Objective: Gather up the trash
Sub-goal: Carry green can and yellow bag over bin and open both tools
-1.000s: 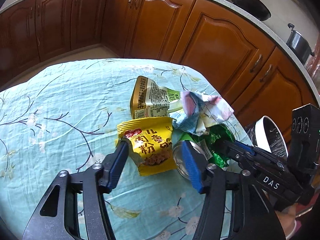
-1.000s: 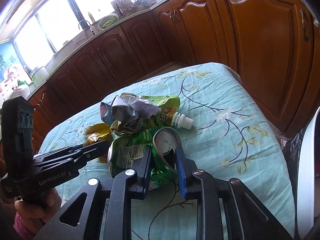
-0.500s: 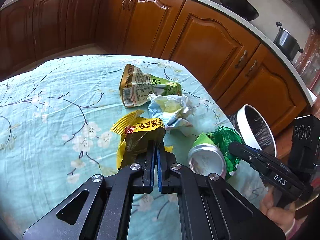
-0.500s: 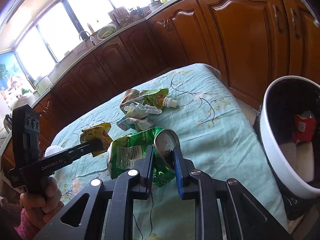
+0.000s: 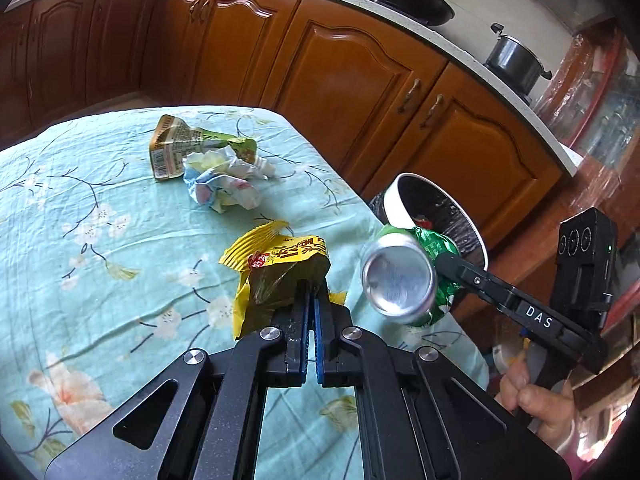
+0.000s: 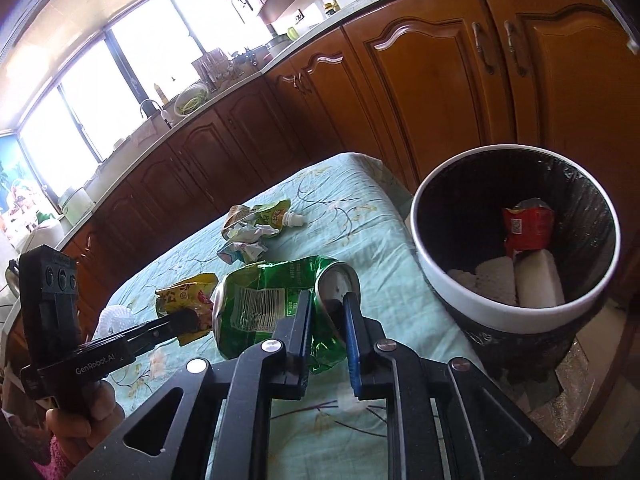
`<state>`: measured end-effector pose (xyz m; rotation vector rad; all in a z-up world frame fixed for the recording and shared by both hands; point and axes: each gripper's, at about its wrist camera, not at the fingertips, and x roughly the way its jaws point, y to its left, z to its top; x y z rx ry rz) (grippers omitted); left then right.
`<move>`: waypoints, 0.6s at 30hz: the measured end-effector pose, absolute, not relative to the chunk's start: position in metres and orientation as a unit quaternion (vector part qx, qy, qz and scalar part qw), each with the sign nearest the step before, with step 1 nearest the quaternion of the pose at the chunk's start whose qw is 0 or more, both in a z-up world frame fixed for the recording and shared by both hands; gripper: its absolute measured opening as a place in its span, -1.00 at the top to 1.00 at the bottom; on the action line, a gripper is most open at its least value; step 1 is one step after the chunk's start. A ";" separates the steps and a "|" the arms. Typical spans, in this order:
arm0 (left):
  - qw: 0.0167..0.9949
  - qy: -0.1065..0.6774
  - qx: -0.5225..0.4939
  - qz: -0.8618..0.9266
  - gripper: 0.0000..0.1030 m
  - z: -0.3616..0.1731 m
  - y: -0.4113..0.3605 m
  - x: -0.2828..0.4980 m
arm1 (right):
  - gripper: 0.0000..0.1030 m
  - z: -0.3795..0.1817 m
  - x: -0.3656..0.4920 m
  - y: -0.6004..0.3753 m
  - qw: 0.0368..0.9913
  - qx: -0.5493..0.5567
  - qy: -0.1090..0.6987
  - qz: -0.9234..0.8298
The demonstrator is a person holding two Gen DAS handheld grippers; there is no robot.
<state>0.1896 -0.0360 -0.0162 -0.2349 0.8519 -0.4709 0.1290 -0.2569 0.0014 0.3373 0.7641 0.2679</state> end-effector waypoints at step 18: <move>0.869 0.399 -0.062 -0.284 0.97 0.003 -0.114 0.181 | 0.72 0.015 0.104 -0.331 0.920 0.188 0.337 0.070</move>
